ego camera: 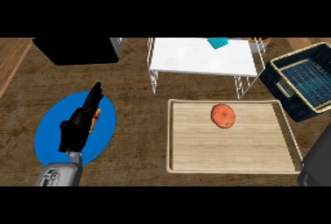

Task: Pick the cupcake from the tray and place it in the tiered shelf

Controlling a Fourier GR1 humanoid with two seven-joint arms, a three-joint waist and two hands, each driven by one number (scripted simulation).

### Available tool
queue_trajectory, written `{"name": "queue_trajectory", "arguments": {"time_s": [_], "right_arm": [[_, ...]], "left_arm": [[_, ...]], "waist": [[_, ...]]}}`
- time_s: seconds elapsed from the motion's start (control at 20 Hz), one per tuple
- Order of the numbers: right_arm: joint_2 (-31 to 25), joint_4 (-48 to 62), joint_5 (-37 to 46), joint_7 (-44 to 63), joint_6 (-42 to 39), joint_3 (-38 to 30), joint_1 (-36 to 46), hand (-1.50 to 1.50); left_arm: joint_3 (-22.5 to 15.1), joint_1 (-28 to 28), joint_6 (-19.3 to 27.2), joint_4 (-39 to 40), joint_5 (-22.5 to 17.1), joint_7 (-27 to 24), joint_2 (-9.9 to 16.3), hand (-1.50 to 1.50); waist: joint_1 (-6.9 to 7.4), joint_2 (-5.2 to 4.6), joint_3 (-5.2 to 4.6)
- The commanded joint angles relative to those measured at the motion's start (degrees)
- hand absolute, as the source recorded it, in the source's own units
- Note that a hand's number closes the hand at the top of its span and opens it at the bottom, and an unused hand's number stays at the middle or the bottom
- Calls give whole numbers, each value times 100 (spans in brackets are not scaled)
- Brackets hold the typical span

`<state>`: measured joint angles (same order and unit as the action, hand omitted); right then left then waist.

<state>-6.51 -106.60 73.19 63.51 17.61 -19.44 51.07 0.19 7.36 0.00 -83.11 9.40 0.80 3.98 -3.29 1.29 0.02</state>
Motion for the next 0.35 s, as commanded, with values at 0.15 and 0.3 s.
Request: {"name": "queue_trajectory", "arguments": {"time_s": [0.15, 0.3], "right_arm": [[-395, -2068, -1186, 267, -2283, -539, -1333, -150], [-354, -3052, -1935, 293, -2722, -1043, -1925, -150]], "left_arm": [[91, -119, -92, -258, -130, 131, 95, 0], [3, -90, 16, -276, -23, 239, 6, 0]], "waist": [[-62, 12, 7], [-79, 1, 13]]}}
